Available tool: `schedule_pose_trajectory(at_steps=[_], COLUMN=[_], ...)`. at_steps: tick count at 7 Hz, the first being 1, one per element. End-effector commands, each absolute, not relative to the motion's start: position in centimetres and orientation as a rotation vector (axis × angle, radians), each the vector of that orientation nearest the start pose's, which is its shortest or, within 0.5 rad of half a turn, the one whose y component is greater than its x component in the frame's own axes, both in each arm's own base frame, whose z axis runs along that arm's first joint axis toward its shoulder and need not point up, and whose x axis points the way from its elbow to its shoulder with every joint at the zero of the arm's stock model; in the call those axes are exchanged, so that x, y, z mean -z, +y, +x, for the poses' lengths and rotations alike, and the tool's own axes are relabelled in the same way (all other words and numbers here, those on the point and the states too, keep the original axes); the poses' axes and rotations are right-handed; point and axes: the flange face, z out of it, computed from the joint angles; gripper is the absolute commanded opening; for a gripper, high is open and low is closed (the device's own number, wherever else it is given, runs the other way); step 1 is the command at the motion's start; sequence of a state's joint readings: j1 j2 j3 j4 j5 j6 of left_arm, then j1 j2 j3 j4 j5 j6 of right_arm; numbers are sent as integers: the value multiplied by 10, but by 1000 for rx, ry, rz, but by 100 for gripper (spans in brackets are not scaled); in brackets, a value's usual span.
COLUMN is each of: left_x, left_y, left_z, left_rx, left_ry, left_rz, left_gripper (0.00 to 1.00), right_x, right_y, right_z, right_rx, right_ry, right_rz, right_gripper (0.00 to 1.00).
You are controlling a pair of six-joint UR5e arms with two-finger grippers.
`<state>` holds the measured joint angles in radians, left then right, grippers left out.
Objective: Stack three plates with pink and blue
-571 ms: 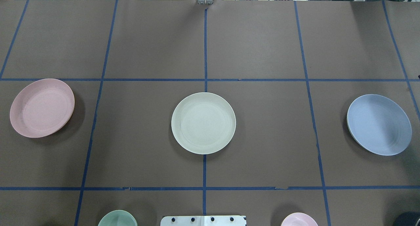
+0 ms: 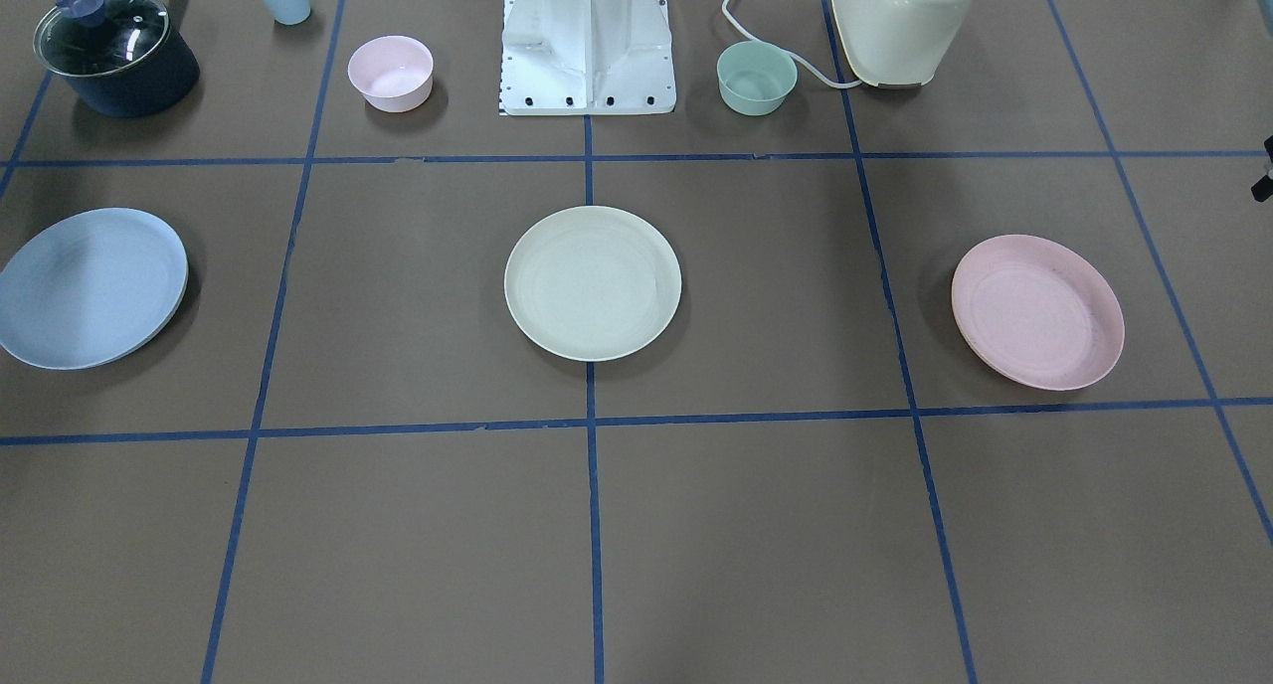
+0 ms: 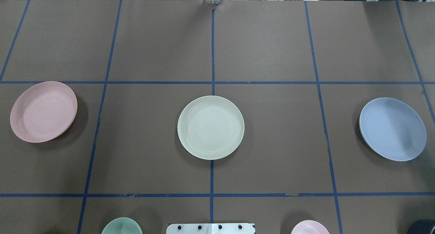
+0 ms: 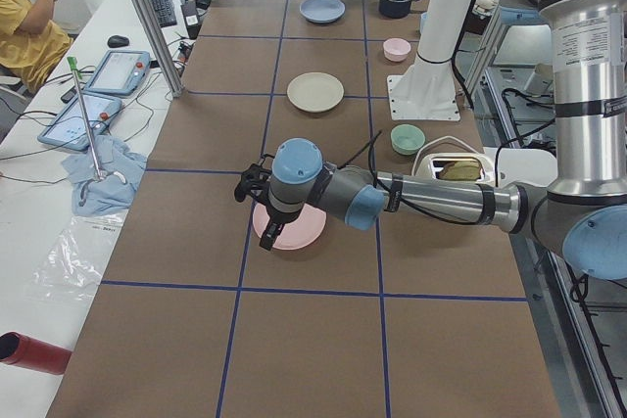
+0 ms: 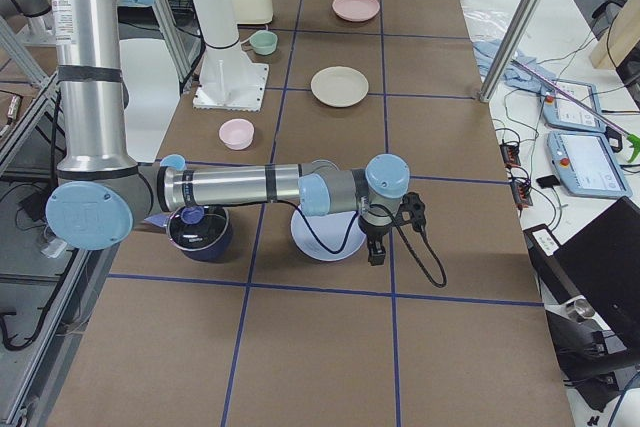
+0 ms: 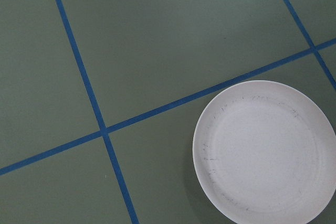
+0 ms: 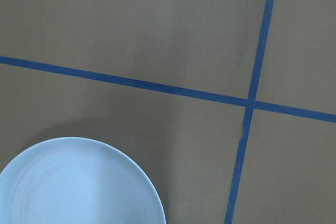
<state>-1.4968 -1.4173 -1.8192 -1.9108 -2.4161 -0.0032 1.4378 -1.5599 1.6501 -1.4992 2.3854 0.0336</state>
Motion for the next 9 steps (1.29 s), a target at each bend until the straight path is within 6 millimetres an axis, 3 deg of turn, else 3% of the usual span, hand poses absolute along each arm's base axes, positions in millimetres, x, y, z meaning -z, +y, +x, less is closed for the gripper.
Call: schedule_pose_trajectory(at_steps=[1,2,3,4,5,6,8,9], left_x=[-564,-567,-556,-566,-561,-573,-577,-595], left_y=[-441,-428,-427,-431,-432,-432,-435,-440], left_z=[-27,-28,-29,-27,-27,-27,-24,-23], left_rx=[-243,-242,-247,-242,-245,-239,-254,-267], left_ry=[851,854,849,847,848,847,847,852], left_rz=[371,364,384,366,375,356,371,395], left_gripper=[100,100,100,100,100,100,100,100], right_x=[-594,-596,-588,-593,-601,-592,-573,-576], right_y=[-506,-506,-506,-507,-509,-511,-522,-521], right_z=[-7,-7,-7,-12,-15,-19,-20,-22], right_rx=[168,167,175,180,176,192,218,222], right_ry=[-828,-826,-830,-821,-823,-826,-814,-798], right_rz=[104,100,116,100,84,99,164,159], right_gripper=[100,100,100,100,100,100,100,100])
